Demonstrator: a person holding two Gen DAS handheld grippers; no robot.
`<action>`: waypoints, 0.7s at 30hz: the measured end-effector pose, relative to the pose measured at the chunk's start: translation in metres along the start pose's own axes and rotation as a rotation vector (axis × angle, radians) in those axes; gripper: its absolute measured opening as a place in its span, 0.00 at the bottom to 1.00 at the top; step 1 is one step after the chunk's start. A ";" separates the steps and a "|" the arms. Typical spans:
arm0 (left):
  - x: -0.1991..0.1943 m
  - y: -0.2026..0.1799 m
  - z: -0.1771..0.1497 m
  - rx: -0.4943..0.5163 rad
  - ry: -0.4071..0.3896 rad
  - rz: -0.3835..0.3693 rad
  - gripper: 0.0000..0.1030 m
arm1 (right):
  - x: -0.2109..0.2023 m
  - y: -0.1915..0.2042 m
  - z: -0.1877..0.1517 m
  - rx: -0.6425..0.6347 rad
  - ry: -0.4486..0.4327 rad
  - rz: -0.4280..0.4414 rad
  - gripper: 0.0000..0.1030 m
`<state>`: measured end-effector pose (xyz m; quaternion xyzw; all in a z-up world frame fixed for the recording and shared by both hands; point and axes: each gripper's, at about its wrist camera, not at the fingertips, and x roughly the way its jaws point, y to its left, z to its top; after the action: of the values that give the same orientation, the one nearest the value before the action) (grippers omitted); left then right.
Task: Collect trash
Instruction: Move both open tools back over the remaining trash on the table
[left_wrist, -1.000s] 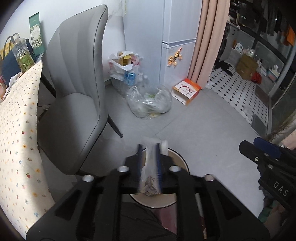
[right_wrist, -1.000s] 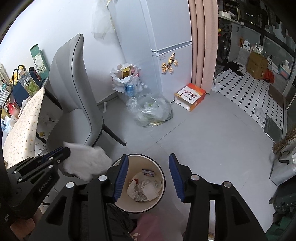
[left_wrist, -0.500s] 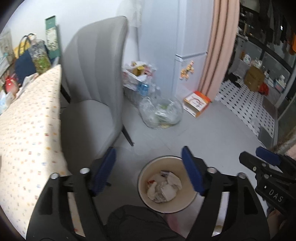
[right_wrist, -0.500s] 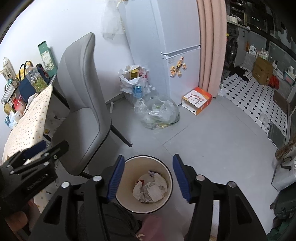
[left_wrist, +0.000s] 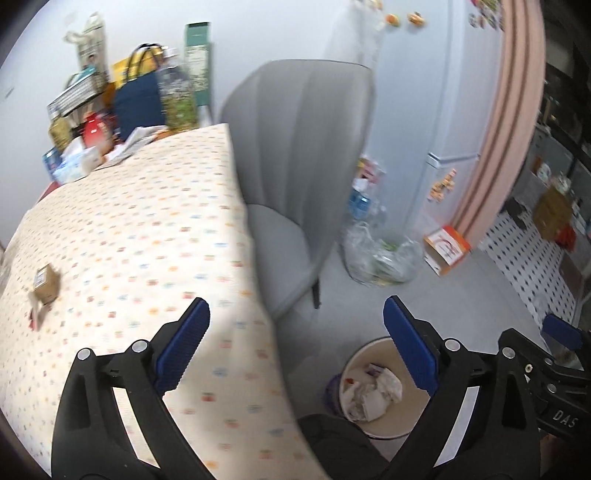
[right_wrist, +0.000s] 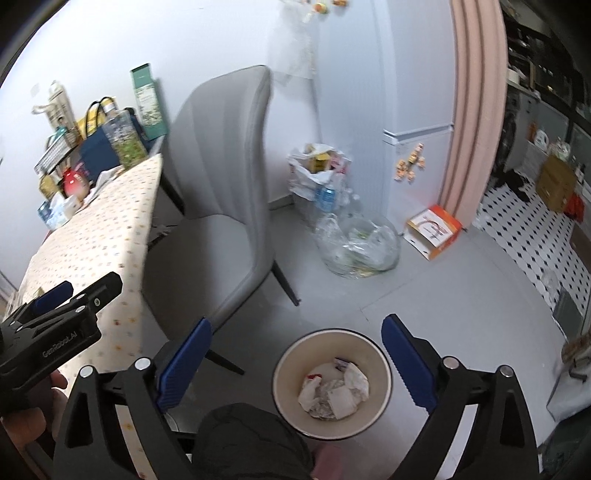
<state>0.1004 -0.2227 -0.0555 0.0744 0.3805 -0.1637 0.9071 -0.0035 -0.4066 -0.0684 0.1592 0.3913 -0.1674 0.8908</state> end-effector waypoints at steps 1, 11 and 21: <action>-0.002 0.007 0.000 -0.011 -0.004 0.006 0.91 | -0.001 0.006 0.001 -0.008 -0.004 0.006 0.91; -0.024 0.089 -0.002 -0.134 -0.044 0.097 0.92 | -0.004 0.085 0.010 -0.102 -0.012 0.092 0.92; -0.040 0.166 -0.012 -0.240 -0.062 0.186 0.92 | -0.003 0.160 0.009 -0.206 -0.008 0.156 0.92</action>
<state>0.1249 -0.0546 -0.0331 -0.0048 0.3607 -0.0345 0.9320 0.0675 -0.2668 -0.0360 0.0963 0.3893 -0.0572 0.9143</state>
